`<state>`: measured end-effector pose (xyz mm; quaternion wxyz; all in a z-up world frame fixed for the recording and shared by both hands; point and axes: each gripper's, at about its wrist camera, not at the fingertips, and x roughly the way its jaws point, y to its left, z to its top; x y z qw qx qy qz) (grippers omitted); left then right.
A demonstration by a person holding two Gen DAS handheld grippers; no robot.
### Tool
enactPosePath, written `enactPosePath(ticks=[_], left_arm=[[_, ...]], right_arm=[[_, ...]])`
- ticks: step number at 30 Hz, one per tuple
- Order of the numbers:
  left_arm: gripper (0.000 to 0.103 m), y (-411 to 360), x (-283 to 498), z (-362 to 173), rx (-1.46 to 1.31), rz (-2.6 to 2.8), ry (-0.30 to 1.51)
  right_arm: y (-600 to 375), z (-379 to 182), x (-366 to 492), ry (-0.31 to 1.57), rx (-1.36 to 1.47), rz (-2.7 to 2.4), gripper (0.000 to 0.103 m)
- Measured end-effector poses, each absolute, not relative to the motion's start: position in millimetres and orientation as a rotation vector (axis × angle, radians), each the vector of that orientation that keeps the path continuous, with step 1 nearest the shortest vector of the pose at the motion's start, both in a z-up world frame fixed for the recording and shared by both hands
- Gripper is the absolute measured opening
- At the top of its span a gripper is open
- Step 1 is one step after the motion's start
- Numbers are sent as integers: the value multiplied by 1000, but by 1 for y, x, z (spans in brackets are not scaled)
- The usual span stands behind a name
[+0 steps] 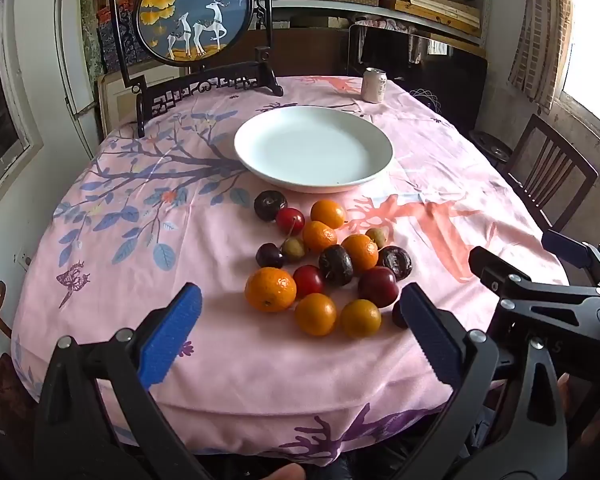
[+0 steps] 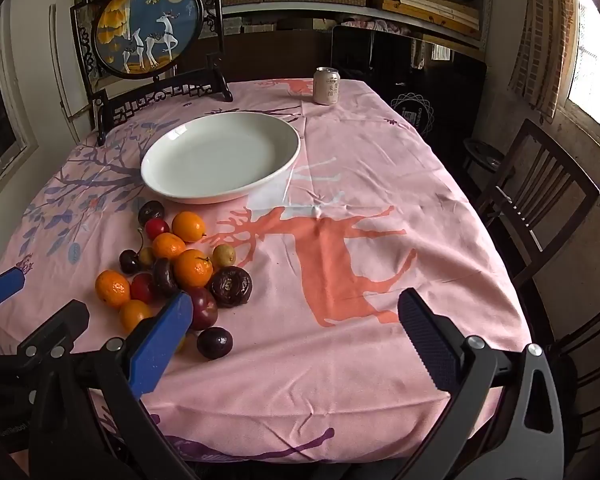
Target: Organize fruits
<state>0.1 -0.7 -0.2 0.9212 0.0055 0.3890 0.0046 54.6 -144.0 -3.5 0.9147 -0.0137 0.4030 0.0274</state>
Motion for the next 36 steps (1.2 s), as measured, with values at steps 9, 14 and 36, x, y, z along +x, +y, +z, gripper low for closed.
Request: enactPosePath(ticks=[9, 14, 36], left_arm=[[101, 0, 0, 0, -3, 3, 802], [101, 0, 0, 0, -8, 2, 804], [101, 1, 1, -1, -9, 1, 806]], right_arm=[[-143, -2, 54, 828, -30, 61, 102], [-140, 3, 55, 829, -25, 58, 102], [-143, -2, 52, 832, -20, 66, 102]])
